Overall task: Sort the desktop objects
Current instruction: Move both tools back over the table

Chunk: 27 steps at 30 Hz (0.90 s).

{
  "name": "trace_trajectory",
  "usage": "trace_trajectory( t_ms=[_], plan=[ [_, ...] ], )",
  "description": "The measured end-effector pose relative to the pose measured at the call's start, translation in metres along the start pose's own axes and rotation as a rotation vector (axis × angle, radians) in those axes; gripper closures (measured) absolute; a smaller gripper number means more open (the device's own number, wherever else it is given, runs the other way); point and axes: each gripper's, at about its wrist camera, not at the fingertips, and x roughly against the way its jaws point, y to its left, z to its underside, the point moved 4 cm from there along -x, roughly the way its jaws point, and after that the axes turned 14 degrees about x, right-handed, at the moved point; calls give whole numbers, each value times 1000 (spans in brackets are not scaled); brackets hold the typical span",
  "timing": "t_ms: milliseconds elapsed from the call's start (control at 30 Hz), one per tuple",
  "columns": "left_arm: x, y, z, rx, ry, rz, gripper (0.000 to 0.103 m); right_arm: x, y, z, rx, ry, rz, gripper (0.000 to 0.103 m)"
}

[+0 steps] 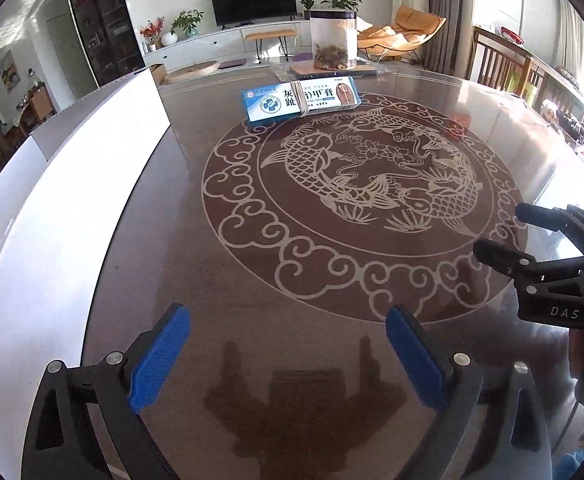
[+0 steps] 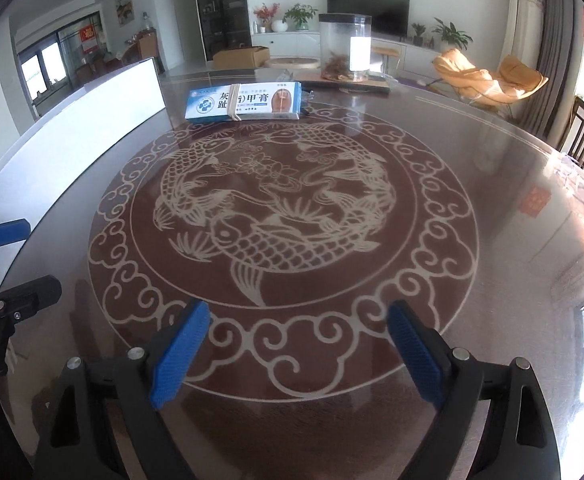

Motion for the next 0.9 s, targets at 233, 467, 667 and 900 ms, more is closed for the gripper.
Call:
trace_trajectory(
  t_ms=[233,467,667,900],
  plan=[
    [-24,12,-1,17,-10,-47,2,-12,-16,-6,-7,25,28,12],
    [-29,28,-2,108,-15,13,0,-34,-49,-22,-63,58,78,0],
    [-30,30,-1,132,-20,-4,0,-74,-112,-62,-199,85,178,0],
    [-29,32,1,137,-21,-6,0,-128,-137,-137,-325,102,168,0]
  ],
)
